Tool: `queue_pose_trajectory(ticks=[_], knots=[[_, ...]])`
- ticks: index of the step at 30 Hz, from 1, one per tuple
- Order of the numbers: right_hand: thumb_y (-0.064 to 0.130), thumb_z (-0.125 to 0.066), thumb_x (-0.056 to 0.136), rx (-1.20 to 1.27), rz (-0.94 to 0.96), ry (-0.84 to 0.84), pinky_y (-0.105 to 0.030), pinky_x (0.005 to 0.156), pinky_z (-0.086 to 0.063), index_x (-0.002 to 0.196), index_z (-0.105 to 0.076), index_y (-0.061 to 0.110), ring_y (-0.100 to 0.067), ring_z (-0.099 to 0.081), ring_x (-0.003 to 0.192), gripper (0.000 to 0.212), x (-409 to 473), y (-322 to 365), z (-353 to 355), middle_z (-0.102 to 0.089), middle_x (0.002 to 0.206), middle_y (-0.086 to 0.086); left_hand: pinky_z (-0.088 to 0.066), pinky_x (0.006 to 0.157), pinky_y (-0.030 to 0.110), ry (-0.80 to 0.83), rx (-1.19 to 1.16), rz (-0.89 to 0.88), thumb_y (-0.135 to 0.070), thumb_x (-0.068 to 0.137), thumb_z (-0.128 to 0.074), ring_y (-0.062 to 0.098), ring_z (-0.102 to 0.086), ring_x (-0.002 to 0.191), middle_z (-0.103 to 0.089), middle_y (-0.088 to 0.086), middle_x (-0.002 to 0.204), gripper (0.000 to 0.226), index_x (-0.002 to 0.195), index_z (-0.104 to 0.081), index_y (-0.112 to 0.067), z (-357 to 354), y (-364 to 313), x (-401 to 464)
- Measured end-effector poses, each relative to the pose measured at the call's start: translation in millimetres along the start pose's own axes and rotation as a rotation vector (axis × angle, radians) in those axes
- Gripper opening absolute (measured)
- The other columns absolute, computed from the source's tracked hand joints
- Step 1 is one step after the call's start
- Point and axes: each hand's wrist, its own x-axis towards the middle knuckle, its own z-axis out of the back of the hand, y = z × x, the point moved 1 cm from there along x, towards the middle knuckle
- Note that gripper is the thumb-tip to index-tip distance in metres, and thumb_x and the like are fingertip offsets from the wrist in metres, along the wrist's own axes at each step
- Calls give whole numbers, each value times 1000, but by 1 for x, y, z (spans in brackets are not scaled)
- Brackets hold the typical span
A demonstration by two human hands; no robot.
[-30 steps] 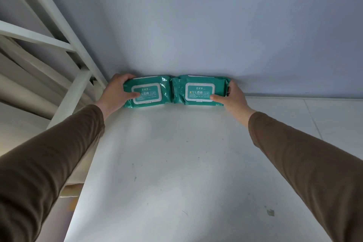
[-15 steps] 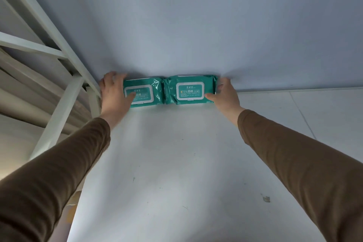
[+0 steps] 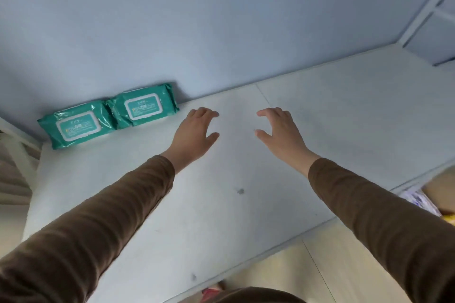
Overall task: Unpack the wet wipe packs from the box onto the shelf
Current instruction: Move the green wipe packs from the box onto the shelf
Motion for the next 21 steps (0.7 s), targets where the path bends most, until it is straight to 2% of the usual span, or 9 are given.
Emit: queue_pose_trajectory(ticks=[4,9,15,21], knots=[[26,-61,91,-26,-97,-73,-41,101,-39,131,-52,19,-25,-43,122,42,-72,-75,58,-52,132,-2,-48,93,39,52,-28,-150,-29,90,-65,21,-47,116,-53,-3,130,47,134,-52,-21,-43,-104,13],[26,-61,92,-40,-204,-143,-40,102,-38,132,-52,19,-23,-42,123,41,-178,-172,136,-52,133,-2,-47,92,38,95,-45,-294,-28,89,-67,23,-48,117,-55,-1,131,45,132,-54,-20,-102,-247,7],[26,-63,91,-58,-366,-146,-40,100,-42,129,-53,20,-22,-44,122,39,-303,-285,208,-53,129,-3,-47,94,37,160,-106,-396,-27,91,-66,22,-50,118,-55,-1,131,43,132,-55,-21,-174,-400,-22],[26,-64,92,-27,-493,-116,-27,94,-40,126,-55,19,-15,-46,116,36,-368,-383,239,-55,124,0,-46,97,37,299,-145,-386,-30,90,-65,18,-49,118,-54,-6,132,43,131,-55,-25,-249,-499,-27]])
